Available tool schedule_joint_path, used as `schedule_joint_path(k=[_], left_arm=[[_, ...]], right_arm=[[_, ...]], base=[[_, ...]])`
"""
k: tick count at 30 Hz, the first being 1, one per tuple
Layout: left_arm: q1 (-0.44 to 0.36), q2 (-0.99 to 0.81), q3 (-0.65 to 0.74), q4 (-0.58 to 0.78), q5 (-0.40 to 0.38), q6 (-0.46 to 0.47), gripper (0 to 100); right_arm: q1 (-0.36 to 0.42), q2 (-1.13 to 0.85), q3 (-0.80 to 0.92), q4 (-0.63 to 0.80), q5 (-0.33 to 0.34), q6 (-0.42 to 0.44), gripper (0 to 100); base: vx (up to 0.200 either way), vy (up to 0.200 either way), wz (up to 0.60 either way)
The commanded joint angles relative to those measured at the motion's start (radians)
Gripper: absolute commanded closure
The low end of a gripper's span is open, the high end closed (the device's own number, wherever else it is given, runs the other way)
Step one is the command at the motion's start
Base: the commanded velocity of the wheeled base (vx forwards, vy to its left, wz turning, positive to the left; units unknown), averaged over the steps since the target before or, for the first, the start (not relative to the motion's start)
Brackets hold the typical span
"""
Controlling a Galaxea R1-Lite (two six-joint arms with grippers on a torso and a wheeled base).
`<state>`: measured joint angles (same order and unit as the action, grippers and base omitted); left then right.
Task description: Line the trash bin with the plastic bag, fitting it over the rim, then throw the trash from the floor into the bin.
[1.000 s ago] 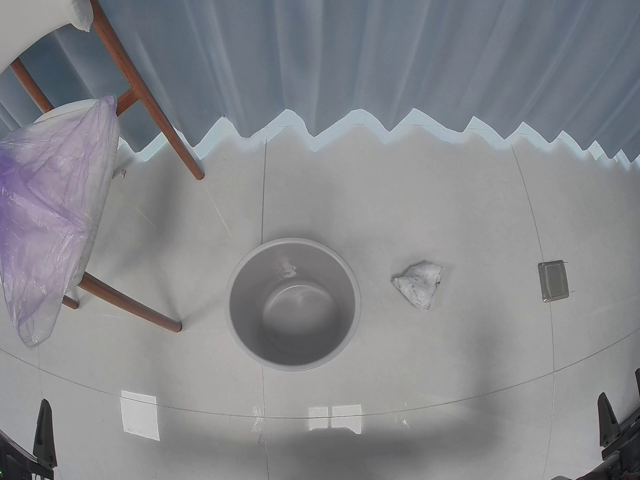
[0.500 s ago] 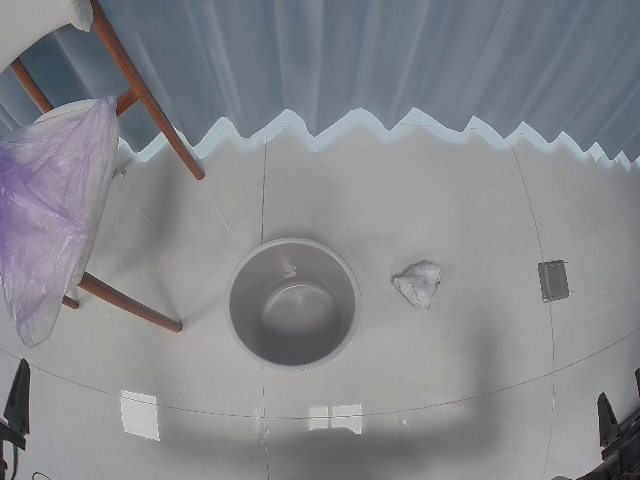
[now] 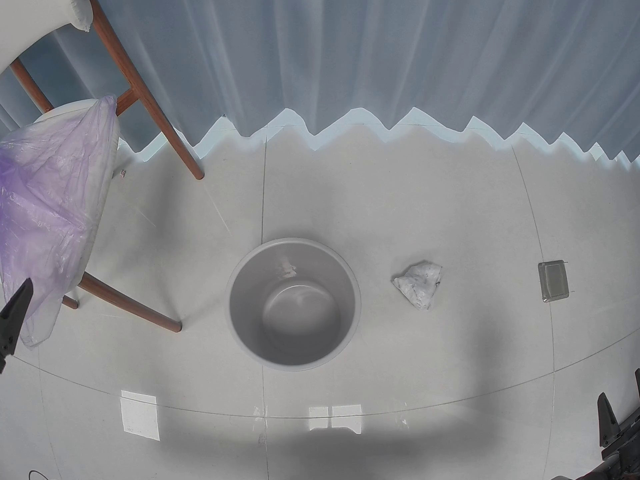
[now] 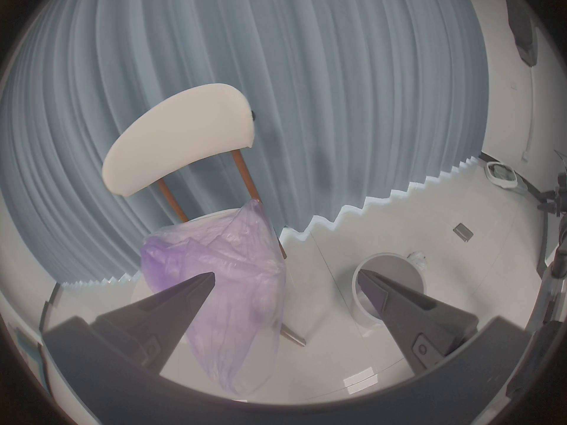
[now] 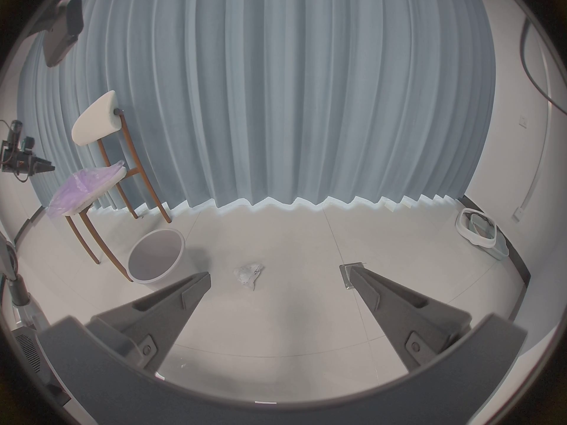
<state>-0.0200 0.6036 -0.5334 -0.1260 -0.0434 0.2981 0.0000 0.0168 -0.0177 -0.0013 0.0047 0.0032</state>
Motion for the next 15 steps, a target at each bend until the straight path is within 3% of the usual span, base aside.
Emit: schedule_joint_path(k=[1,15], left_arm=[[-0.003,0.156,-0.040,-0.054,-0.032,0.046,0],[-0.054,0.278,-0.060,-0.098,-0.066,0.207,0]], right_arm=[[0.000,-0.017,0.018,0.000,0.000,0.000,0],[0.000,-0.017,0.018,0.000,0.009,-0.002,0]], base=[[0.000,0.000,0.00],[0.000,0.000,0.00]])
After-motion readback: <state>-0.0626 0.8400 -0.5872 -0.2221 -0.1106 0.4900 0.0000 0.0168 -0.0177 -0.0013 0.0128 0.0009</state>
